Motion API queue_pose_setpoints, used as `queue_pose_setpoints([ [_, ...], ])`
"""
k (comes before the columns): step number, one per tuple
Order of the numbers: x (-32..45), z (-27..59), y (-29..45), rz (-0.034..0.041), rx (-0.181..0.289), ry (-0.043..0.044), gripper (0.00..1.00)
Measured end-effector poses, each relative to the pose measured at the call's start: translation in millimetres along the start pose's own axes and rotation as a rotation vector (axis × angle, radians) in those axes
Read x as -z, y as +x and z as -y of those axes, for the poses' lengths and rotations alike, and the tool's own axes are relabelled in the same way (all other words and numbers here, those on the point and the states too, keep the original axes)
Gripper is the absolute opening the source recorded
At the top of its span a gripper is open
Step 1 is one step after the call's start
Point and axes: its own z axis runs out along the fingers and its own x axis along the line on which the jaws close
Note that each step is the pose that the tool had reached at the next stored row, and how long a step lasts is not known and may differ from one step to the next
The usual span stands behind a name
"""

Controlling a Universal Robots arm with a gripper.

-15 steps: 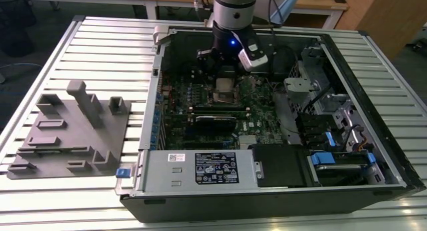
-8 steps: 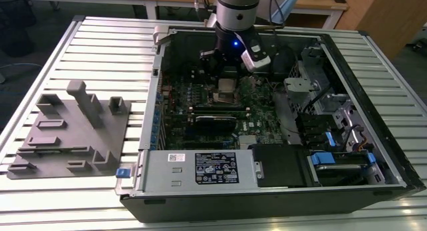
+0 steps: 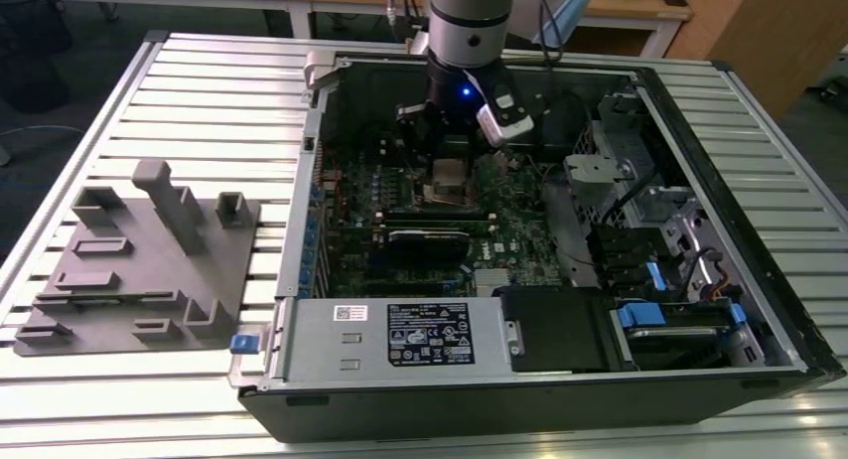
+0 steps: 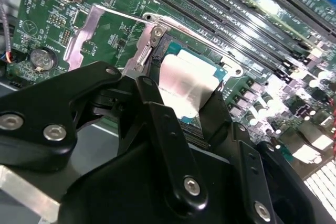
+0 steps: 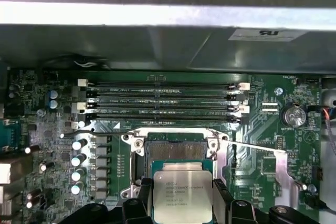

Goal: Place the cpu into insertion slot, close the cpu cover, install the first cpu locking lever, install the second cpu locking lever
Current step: 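Place the cpu into insertion slot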

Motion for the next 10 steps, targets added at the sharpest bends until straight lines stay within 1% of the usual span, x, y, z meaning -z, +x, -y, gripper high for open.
queue_pose_setpoints([
  [4, -7.0, -0.3, 0.3, 0.0000, 0.000, 0.0000, 0.54],
  [7, -8.4, -0.7, 0.4, 0.0000, 0.000, 0.0001, 0.54],
  [10, -9.6, -3.3, 0.4, 0.0000, 0.000, 0.0000, 0.54],
])
